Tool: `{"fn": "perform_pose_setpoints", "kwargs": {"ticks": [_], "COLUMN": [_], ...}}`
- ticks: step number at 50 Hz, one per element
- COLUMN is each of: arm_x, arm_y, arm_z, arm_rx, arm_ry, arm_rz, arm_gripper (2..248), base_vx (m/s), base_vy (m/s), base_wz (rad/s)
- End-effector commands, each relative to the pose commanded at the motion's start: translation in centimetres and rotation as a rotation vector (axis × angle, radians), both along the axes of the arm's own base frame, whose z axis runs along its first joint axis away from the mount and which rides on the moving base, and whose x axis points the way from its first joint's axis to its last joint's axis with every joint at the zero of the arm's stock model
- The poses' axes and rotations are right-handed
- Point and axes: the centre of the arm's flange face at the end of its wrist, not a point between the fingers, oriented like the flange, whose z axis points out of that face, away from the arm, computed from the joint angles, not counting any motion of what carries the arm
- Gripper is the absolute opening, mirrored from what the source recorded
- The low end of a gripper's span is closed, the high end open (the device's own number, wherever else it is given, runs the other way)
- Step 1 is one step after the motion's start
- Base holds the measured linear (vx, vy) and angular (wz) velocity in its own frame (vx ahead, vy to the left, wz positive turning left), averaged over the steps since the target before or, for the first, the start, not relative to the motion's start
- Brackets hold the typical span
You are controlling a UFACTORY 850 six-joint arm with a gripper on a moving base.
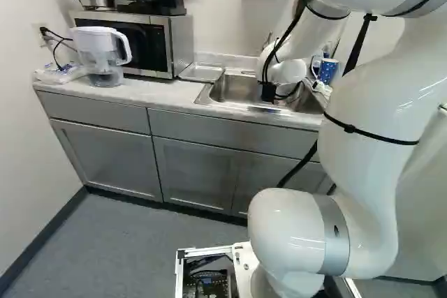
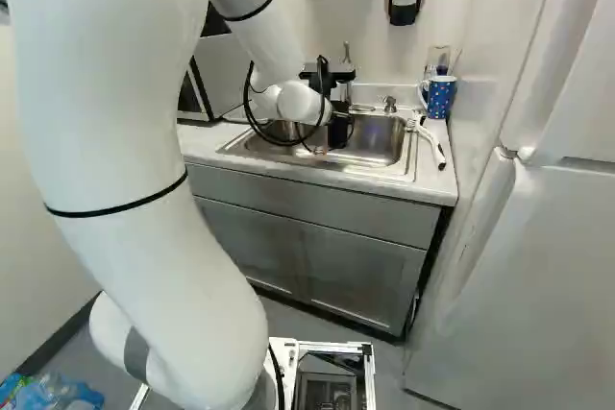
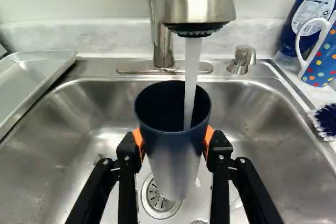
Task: Rinse the cup and place it in the tray
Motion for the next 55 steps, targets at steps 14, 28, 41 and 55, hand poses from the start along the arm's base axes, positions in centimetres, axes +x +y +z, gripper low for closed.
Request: {"fn": "perform_pose_setpoints", "kwargs": {"ticks": [14,28,41,55], "arm_x": [0.00,0.00,0.00,0.00], "arm_y": [0.00,0.00,0.00,0.00], "arm_z": [0.00,0.00,0.00,0.00], "arm_rx": [0.000,0.000,0.000,0.000], "arm_ry": [0.000,0.000,0.000,0.000], "arm_rz": [0.000,0.000,0.000,0.000], "arm_gripper": [125,125,125,125], "base_vx": [0.000,0.000,0.000,0.000], "base_vy": [0.000,0.000,0.000,0.000], "base_wz": [0.000,0.000,0.000,0.000]}}
